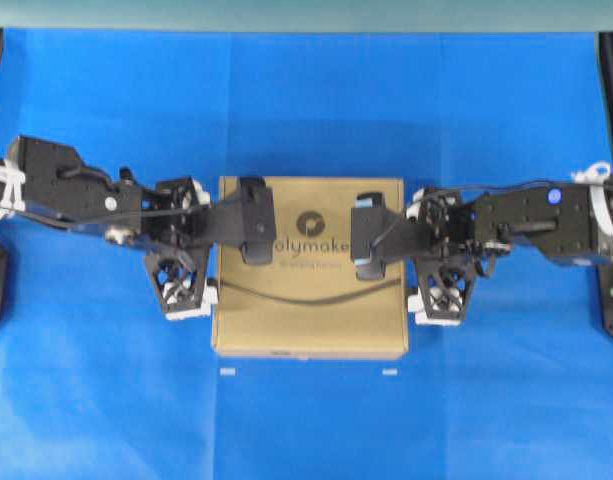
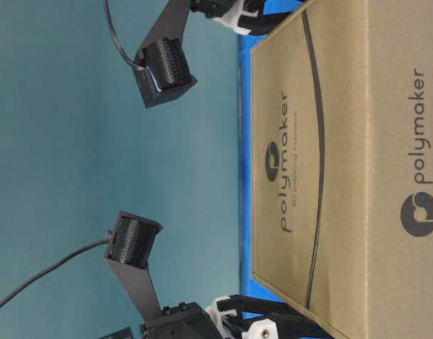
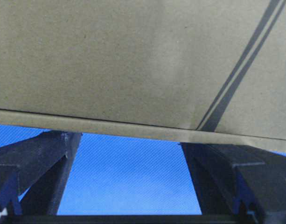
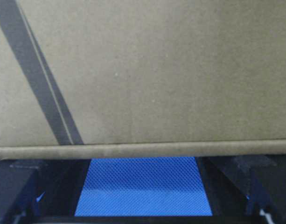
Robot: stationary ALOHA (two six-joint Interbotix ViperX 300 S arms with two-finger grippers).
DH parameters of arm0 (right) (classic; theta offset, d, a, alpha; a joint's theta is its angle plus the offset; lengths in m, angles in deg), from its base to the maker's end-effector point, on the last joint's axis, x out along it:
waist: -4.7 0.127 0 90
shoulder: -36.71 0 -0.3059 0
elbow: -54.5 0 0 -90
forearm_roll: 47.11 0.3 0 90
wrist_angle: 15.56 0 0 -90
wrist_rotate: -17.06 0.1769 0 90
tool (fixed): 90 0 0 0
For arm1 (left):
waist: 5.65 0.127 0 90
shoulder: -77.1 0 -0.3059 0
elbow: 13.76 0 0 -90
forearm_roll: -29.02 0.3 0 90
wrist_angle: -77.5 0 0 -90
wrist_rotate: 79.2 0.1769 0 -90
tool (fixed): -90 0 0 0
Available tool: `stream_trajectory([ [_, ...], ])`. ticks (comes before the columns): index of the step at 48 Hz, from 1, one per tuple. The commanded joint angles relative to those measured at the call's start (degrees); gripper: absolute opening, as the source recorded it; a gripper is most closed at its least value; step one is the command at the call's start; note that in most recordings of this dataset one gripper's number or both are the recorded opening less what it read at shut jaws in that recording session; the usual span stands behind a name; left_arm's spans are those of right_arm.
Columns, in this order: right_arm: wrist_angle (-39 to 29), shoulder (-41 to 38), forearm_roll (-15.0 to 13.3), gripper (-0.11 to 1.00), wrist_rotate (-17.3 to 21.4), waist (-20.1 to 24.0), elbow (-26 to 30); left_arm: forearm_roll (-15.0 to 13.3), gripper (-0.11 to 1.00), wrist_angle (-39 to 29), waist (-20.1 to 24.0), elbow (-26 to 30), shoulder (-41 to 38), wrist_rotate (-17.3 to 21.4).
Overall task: Lift up the cardboard box by clamping it between your arms.
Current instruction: 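Lower the clamped box back onto the table with both grippers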
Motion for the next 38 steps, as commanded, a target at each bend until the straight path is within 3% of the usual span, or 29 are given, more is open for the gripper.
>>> stream_trajectory([
  [1,3.6,0.0,0.53,0.99,2.11,-0.18,1.14,-0.53,0.82,4.92,0.09,1.32,-1.41,-4.04],
  [27,5.27,6.33,1.14,0.99,2.46,-0.09,-4.92,-0.53,0.82,4.75,-1.58,-4.22,4.39,-4.13],
  [38,9.76,11.16,1.23,0.99,4.04,-0.09,-9.32,-0.44,0.82,4.75,-2.99,-6.24,6.33,-4.13],
])
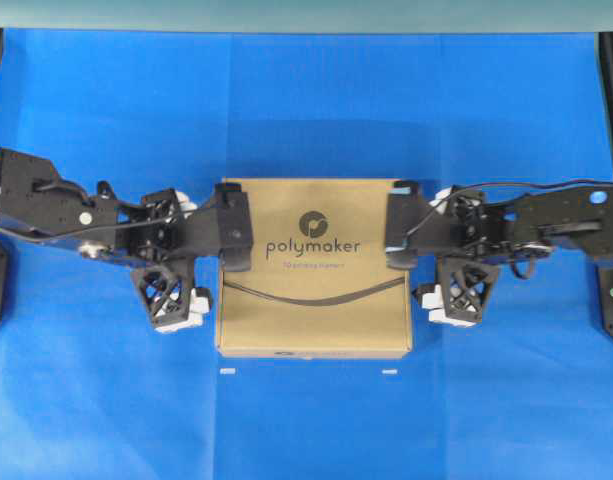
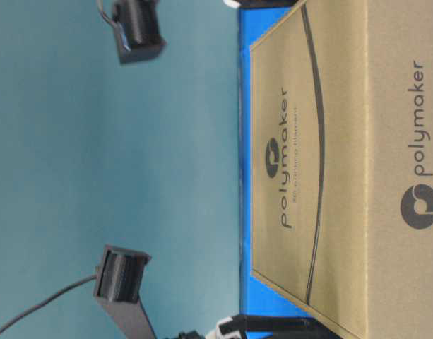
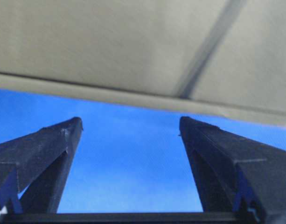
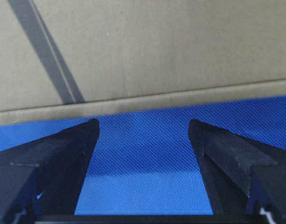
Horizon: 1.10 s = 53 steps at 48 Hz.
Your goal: Lift up the cardboard box by clamping it between your arms.
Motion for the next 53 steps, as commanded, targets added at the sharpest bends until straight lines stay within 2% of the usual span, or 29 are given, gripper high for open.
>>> stream_trajectory([
  [1,1.76,3.52,0.35,0.99,0.79,-0.09,-1.32,0.0,0.82,0.35,-0.26,-0.26,1.93,-0.09],
  [17,4.48,13.01,0.88,0.99,4.92,-0.09,-9.58,0.0,0.82,0.62,1.32,-5.27,13.36,3.96],
  [32,7.73,22.41,0.88,0.99,5.45,-0.79,-13.54,0.0,0.82,1.41,1.14,-11.16,23.82,3.25],
  [45,8.88,31.9,0.88,0.99,5.27,-0.79,-17.23,0.0,0.82,5.8,0.97,-14.15,29.88,3.25],
  [53,8.61,38.85,0.88,0.99,5.36,-0.79,-18.81,-0.09,0.82,6.24,0.97,-15.82,33.31,3.25],
])
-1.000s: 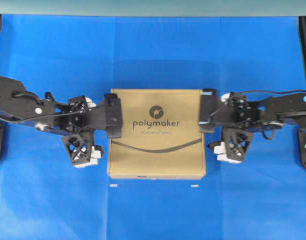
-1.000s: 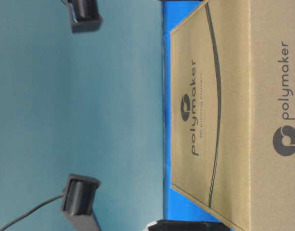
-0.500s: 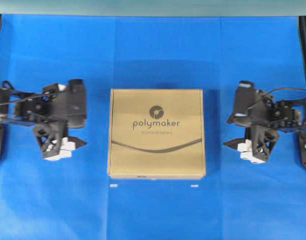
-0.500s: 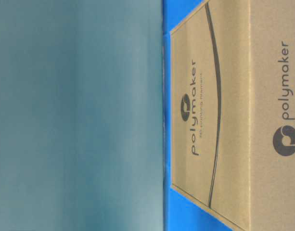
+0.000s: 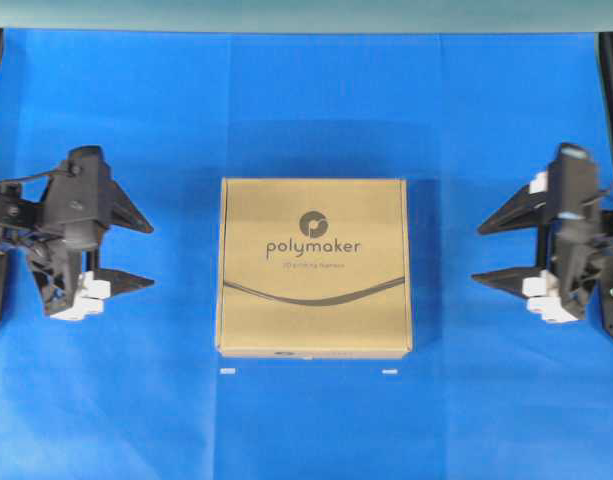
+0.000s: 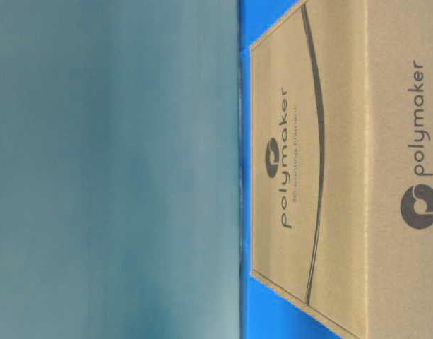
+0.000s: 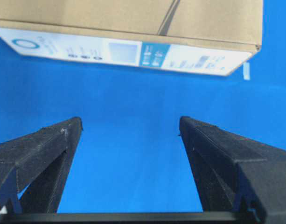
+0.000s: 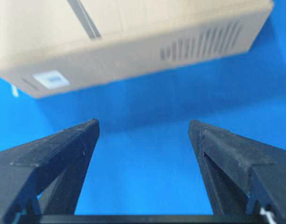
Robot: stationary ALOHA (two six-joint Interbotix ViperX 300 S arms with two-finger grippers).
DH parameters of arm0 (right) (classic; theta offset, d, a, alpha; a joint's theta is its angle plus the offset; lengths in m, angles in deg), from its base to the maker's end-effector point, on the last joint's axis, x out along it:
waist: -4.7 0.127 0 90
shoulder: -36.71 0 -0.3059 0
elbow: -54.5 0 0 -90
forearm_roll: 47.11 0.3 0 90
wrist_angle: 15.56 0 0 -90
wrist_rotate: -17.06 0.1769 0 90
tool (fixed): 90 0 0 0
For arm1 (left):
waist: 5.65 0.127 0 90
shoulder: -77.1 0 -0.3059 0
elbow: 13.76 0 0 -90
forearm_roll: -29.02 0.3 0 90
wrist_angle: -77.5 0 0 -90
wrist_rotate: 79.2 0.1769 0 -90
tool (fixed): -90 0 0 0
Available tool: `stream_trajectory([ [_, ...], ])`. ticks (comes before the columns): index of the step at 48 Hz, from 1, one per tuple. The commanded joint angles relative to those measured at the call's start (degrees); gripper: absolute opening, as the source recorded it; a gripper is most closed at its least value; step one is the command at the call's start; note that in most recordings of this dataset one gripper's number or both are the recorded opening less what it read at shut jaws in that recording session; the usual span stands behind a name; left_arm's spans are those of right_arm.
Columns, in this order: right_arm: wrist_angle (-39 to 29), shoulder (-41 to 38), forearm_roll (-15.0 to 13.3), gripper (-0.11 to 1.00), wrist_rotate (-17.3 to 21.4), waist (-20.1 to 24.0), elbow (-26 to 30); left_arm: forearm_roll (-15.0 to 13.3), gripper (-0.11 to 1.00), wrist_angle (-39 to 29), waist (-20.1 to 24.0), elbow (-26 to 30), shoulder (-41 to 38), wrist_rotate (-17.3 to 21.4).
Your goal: Lift up the cardboard box by clamping it between your arms.
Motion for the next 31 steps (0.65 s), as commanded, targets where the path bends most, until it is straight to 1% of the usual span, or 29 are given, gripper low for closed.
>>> stream_trajectory([
  [1,0.18,3.69,0.09,0.99,0.35,-0.09,-0.53,0.0,0.82,0.53,-0.18,-0.18,2.11,-0.09],
  [18,-0.62,17.14,0.18,0.99,0.44,-0.35,-5.19,0.0,0.82,0.62,0.18,-3.96,12.66,-0.18],
  [24,-0.79,20.57,0.18,0.99,0.26,-0.35,-5.54,0.0,0.82,0.53,0.35,-5.54,16.52,-0.26],
  [31,-2.2,22.85,0.09,0.99,0.26,-0.35,-5.63,0.0,0.82,0.53,0.35,-5.98,20.04,-0.18],
])
